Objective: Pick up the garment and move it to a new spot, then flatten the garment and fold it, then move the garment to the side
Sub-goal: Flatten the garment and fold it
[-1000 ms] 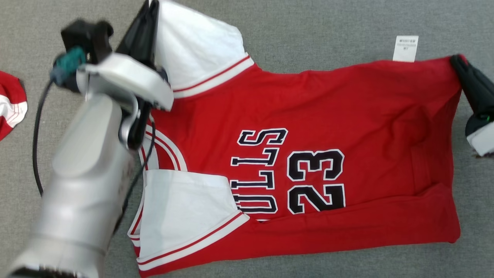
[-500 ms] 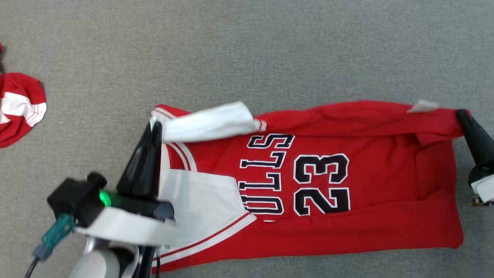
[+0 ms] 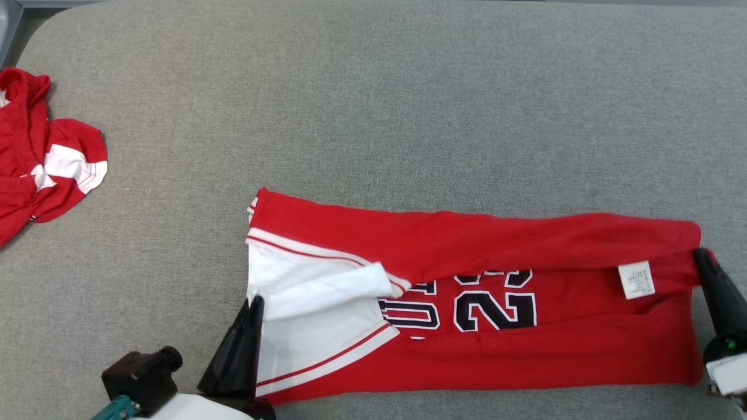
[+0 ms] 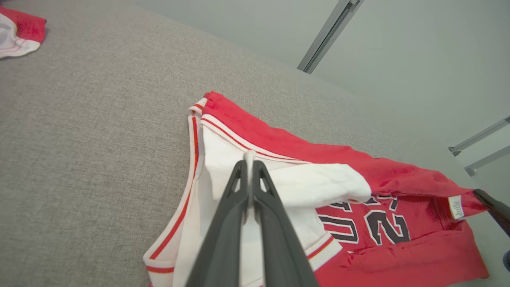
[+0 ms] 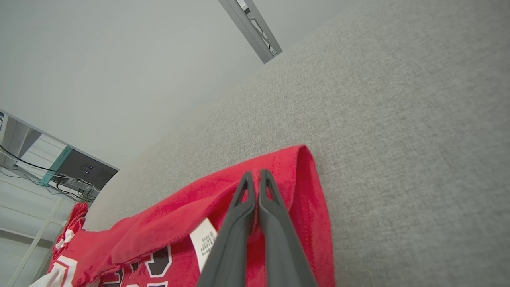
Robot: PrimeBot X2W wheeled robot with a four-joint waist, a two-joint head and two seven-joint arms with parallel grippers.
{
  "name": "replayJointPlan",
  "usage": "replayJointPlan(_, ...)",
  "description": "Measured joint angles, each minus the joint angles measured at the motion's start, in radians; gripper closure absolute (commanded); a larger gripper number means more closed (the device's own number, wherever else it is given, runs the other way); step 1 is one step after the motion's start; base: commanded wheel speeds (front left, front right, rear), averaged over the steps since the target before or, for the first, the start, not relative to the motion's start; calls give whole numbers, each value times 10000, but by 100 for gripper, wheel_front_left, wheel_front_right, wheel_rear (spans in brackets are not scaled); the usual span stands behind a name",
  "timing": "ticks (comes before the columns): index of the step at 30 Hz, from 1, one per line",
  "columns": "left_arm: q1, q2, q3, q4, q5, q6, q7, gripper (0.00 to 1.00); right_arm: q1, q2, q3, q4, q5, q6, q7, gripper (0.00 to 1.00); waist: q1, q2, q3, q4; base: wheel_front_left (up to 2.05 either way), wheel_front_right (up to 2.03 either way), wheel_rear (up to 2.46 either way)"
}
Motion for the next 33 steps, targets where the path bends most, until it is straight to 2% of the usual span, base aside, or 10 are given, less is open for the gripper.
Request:
replayJointPlan(6, 288, -132, -67, 767, -587, -150, 259, 100, 607, 263, 274, 487, -334, 0, -426, 100, 0, 0, -233, -26, 0, 0, 0)
replayJointPlan(7, 287, -136, -61, 911, -658, -165, 274, 100, 619, 274, 351, 642, -562, 0, -460, 86, 0, 0, -252, -38, 0, 0, 0)
replayJointPlan(8, 287, -121, -35, 1060, -721, -178, 322, 95, 624, 299, 410, 771, -752, 0, -477, 60, 0, 0, -266, -56, 0, 0, 0)
replayJointPlan(9, 283, -102, -12, 1237, -767, -230, 332, 56, 622, 364, 470, 884, -955, 0, -562, 7, 0, 0, -282, -76, 0, 0, 0)
replayJointPlan(10, 276, -107, -4, 1398, -802, -288, 303, 0, 619, 453, 516, 1012, -1154, 0, -623, 0, 0, 0, -302, -92, 0, 0, 0)
replayJointPlan(14, 35, -148, 21, 2004, -706, -483, -144, 0, 556, 732, 520, 1310, -2322, 0, -1028, 0, 0, 0, -359, -178, 0, 0, 0)
replayJointPlan(17, -291, -207, 69, 2320, -364, -506, -771, 0, 389, 1143, 123, 1197, -3450, 0, -1344, 0, 0, 0, -413, -299, 0, 0, 0)
replayJointPlan(24, -1157, -489, 345, 2815, 527, -600, -2550, 0, 61, 2416, -1214, -50, -6126, 0, -1473, 0, 0, 0, -637, -600, 0, 0, 0)
replayJointPlan(27, -1624, -589, 640, 2951, 1007, -616, -2826, 0, 57, 2894, -1547, -617, -6957, 0, -1480, 0, 0, 0, -789, -684, 0, 0, 0)
replayJointPlan(33, -2102, -876, 1411, 3053, 2284, -629, -2882, 0, 88, 3306, -1661, -1012, -8105, 2, -1482, 0, 0, 0, -1100, -871, 0, 0, 0)
